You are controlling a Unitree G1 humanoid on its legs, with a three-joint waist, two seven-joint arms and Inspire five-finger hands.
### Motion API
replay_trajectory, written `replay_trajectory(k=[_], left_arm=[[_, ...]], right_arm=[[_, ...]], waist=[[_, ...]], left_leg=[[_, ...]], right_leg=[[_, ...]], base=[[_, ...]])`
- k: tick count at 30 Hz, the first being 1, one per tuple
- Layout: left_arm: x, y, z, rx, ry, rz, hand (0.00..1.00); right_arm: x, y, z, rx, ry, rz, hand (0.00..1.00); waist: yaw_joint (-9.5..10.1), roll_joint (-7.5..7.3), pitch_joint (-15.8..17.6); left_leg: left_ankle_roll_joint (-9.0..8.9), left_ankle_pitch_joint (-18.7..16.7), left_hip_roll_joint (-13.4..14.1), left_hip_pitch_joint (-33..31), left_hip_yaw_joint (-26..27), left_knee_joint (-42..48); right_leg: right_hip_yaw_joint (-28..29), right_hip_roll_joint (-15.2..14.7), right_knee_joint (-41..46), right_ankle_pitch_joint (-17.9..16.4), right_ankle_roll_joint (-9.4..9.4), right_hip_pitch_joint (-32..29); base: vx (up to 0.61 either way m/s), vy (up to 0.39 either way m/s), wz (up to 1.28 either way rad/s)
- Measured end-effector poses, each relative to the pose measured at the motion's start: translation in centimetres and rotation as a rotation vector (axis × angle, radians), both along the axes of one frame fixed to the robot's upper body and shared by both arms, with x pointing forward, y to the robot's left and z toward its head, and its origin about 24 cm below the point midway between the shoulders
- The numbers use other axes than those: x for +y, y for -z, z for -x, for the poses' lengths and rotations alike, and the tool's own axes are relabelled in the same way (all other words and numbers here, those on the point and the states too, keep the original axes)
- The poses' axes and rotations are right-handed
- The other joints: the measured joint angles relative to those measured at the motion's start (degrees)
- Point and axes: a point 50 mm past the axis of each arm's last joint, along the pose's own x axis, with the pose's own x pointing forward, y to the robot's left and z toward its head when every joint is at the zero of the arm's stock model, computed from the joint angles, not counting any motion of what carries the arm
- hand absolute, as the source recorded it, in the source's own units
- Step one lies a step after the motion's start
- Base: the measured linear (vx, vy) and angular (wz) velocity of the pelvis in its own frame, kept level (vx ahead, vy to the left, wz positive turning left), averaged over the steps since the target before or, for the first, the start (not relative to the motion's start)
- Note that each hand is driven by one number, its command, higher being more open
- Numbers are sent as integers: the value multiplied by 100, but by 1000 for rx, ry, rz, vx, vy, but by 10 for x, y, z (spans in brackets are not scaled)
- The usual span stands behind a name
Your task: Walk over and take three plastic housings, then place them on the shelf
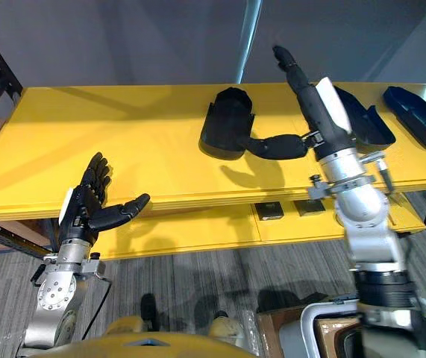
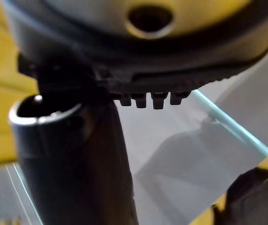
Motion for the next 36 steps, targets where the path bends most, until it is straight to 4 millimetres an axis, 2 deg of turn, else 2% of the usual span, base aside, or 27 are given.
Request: replay_trajectory(k=[3, 4, 8, 9, 12, 16, 21, 24, 29, 36], left_arm=[[-1, 0, -1, 7, 4, 5, 100], [-3, 1, -1, 8, 3, 17, 100], [-14, 2, -1, 12, 27, 42, 100], [-17, 3, -1, 14, 35, 46, 100], [-19, 3, 0, 15, 40, 50, 100], [-17, 7, 4, 37, 23, 52, 100], [-21, 7, 6, 40, 27, 65, 100], [-26, 7, 7, 40, 39, 77, 100], [-31, 7, 7, 36, 53, 120, 100], [-33, 3, 7, 12, 66, 127, 100]], right_arm=[[33, 23, -3, 94, -114, -121, 100], [53, 34, -4, 143, -176, -153, 100], [101, 52, -1, 211, -315, -233, 100], [106, 53, 0, 216, -329, -256, 100], [116, 54, 0, 226, -352, -383, 100], [118, 61, -3, 251, -311, -443, 100], [122, 70, -7, 276, -192, -537, 100], [128, 83, -16, 330, -101, -603, 100], [138, 104, -18, 442, -49, -590, 100], [140, 116, -23, 489, -8, -582, 100]], waist=[[-1, 22, -19], [13, 23, -20], [147, 31, -17], [186, 31, -17], [196, 42, -21], [193, 65, -24], [201, 124, -29], [218, 185, -25], [293, 321, 22], [299, 349, 48]], left_leg=[[-6, 3, 1, 34, -5, 1], [-17, 3, 0, 31, -12, 1], [-25, 18, -7, 8, -63, 0], [-24, 25, -12, -1, -95, -1], [-19, 73, -43, -93, -275, -2], [-12, 82, -83, -110, -388, 0], [29, 132, -109, -223, -520, 3], [11, 141, -110, -276, -576, 3], [0, 153, -105, -315, -600, 3], [-7, 218, -96, -479, -734, 5]], right_leg=[[5, 1, 1, 8, -1, 31], [4, 0, 0, 11, -2, 31], [-15, -3, 1, 15, -4, 26], [-40, -6, 0, 14, -5, 34], [-240, -23, -66, 9, -13, 40], [-340, -47, -84, -2, -32, 104], [-476, -57, -77, 14, -8, 101], [-527, -53, -70, -5, -39, 78], [-539, -55, -1, -39, -85, 16], [-650, -44, 62, -53, -105, -104]], base=[[-7, 6, -1], [0, 0, 0], [-13, 16, 4], [-8, 13, 11], [-17, 8, 31], [18, 3, 16], [26, -5, 15], [5, -9, 10], [-1, -5, 2], [-6, -20, 9]])
